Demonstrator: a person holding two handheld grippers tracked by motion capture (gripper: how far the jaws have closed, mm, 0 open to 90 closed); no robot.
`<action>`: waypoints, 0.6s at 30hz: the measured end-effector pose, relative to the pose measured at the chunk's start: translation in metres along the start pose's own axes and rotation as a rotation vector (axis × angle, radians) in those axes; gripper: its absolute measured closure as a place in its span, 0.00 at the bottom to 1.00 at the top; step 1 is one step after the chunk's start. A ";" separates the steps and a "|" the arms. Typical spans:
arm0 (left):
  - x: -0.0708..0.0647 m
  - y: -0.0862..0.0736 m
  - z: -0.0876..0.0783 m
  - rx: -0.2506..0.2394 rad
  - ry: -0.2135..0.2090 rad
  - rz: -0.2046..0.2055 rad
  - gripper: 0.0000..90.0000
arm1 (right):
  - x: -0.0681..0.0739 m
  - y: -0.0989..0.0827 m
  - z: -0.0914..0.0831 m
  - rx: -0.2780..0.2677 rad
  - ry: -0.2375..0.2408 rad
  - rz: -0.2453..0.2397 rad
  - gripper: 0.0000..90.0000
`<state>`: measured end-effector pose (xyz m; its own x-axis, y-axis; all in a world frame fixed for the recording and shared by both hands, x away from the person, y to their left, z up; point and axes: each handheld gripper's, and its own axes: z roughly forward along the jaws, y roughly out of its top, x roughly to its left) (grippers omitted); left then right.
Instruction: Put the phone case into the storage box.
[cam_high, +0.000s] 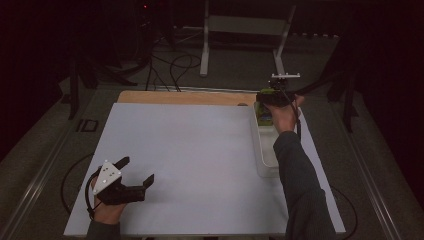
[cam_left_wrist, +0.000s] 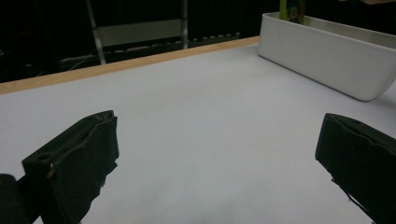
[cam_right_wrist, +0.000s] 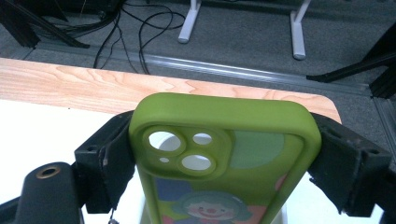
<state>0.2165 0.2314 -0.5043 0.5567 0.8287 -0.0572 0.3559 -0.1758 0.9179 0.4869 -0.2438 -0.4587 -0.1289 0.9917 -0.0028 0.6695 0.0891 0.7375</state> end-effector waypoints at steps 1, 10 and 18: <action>0.000 0.000 0.000 0.000 0.000 0.000 0.00 | 0.000 0.000 0.000 0.000 0.001 0.000 0.17; 0.000 0.000 0.000 -0.001 0.002 0.001 0.00 | -0.001 -0.004 0.004 0.008 -0.005 -0.001 0.17; 0.000 0.000 0.000 0.002 0.002 0.002 0.00 | -0.003 -0.010 0.006 0.012 -0.003 0.005 0.17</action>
<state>0.2166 0.2309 -0.5041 0.5558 0.8296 -0.0540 0.3562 -0.1789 0.9171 0.4849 -0.2475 -0.4704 -0.1233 0.9924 -0.0008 0.6786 0.0849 0.7296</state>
